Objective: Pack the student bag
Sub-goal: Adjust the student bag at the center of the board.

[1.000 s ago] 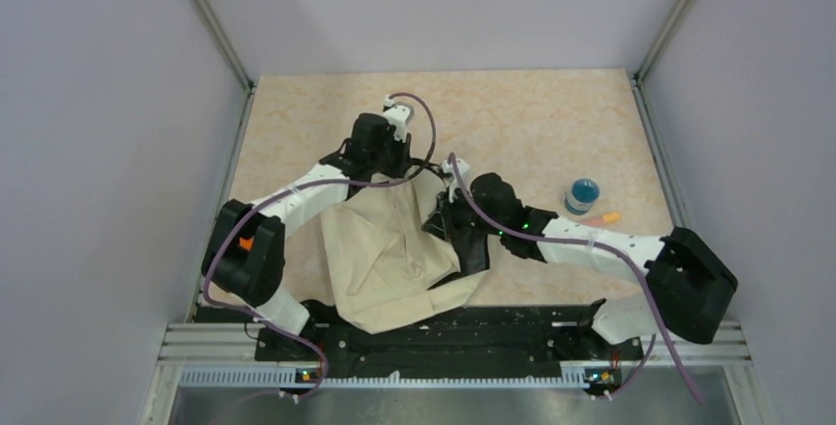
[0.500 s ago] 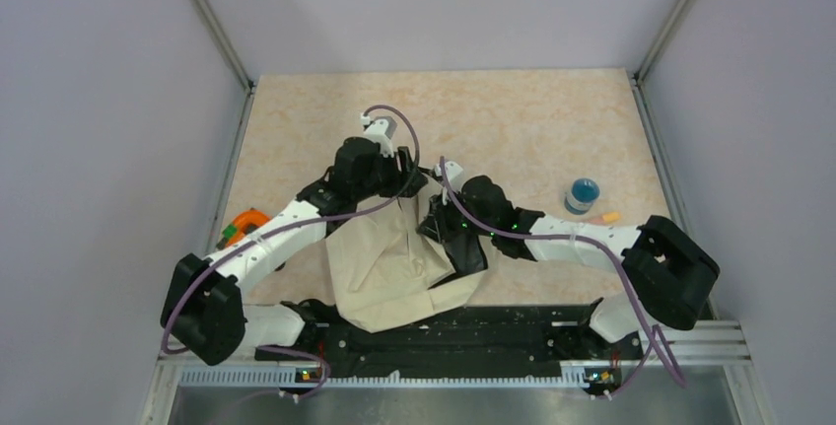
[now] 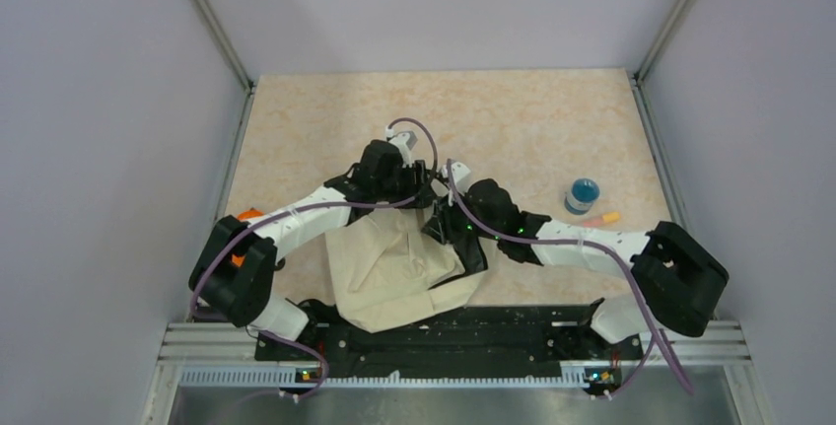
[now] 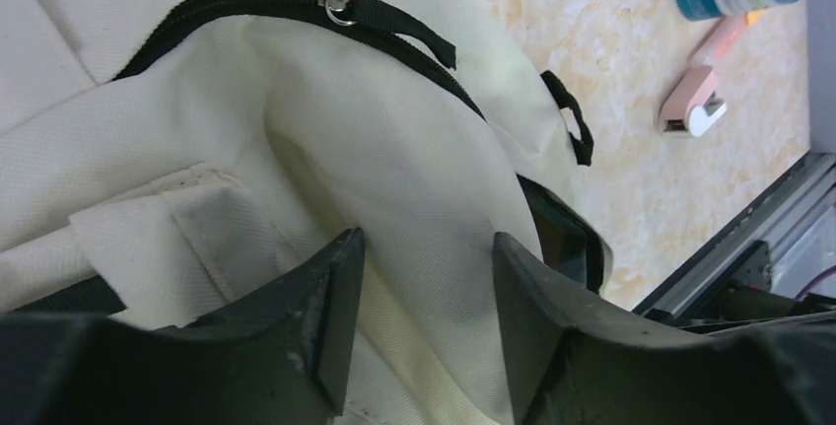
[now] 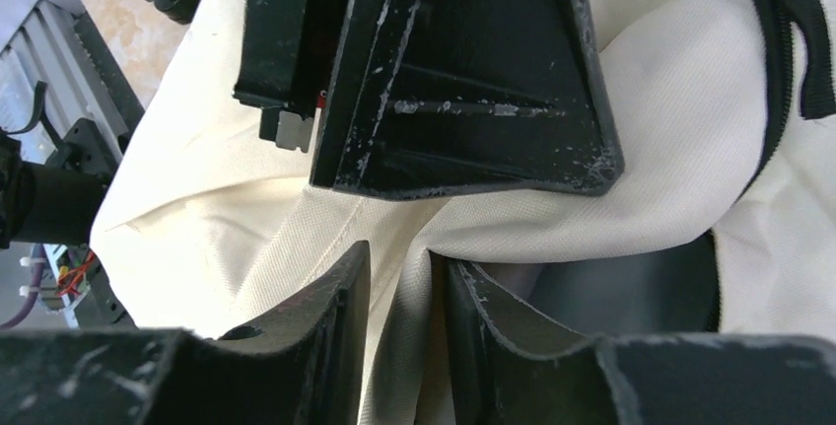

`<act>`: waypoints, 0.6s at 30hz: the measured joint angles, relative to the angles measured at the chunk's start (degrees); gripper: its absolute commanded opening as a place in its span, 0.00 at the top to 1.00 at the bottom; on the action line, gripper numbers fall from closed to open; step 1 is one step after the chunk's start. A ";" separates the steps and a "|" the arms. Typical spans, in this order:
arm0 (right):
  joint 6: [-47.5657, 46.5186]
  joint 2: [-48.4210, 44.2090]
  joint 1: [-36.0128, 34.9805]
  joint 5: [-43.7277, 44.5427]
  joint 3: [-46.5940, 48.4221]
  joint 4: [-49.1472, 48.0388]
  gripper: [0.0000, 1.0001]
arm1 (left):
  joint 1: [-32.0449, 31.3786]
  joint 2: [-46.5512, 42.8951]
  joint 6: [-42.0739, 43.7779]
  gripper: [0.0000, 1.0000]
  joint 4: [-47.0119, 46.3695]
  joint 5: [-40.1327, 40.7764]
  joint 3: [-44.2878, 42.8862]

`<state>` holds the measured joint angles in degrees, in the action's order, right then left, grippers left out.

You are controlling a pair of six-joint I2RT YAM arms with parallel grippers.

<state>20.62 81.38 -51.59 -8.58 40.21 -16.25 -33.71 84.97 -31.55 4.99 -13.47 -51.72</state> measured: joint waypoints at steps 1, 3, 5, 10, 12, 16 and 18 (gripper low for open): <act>-0.11 -0.33 0.00 0.28 -0.07 0.44 0.63 | -0.13 0.59 0.07 0.62 0.09 -0.24 -0.33; -0.59 -1.11 0.00 0.90 -0.07 1.51 0.56 | -0.31 1.01 0.04 0.77 0.48 -0.15 -0.46; -1.46 -2.73 0.00 1.99 -0.04 3.78 0.46 | -0.42 1.03 0.39 0.87 1.55 0.81 -0.46; -3.72 -8.48 0.37 6.69 0.57 10.62 0.29 | -0.52 0.87 0.81 1.00 3.48 3.76 -0.33; -4.50 -10.64 1.64 7.56 1.29 13.42 0.25 | -0.61 0.37 0.83 1.00 3.65 4.48 0.00; -7.52 -12.90 7.41 8.28 2.36 17.05 0.24 | -0.70 -0.94 0.79 1.00 3.63 5.88 1.11; -9.81 -11.93 8.83 9.44 3.10 18.34 0.24 | -0.70 -1.53 0.70 1.00 3.63 6.36 1.64</act>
<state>10.81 69.45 -42.76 0.86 43.31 2.09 -34.41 83.44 -30.85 8.62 -7.11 -50.09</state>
